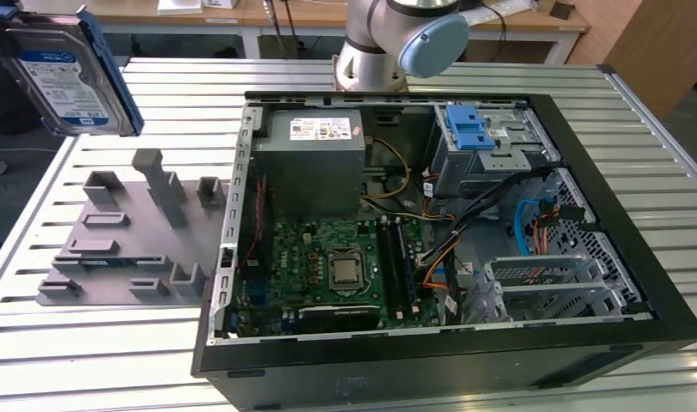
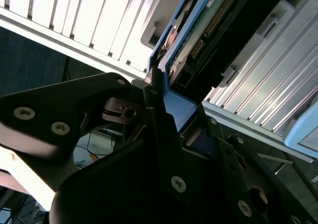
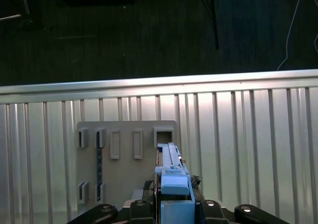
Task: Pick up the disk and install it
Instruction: 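Pick up the disk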
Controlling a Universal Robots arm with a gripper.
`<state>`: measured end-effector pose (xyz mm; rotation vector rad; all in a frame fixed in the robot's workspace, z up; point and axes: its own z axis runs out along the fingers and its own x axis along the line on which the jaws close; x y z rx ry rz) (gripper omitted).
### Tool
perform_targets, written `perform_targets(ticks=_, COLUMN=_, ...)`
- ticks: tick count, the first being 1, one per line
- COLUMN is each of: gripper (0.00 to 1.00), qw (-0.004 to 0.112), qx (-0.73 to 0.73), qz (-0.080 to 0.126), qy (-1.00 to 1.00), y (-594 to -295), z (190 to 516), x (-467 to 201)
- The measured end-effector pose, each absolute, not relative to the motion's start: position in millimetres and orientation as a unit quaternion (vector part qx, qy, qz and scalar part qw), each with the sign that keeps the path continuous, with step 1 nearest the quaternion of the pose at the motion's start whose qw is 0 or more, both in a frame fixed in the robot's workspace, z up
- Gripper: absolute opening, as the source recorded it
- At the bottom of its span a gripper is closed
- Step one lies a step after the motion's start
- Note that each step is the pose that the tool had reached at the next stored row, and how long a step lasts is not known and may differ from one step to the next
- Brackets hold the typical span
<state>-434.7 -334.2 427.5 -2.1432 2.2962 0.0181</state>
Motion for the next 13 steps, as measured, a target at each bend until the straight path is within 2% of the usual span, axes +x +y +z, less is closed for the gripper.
perform_targets(ticks=13, gripper=0.36, qw=0.001, qx=-0.682, qz=0.005, qy=0.731, y=-334.2, z=455.5, x=-434.7)
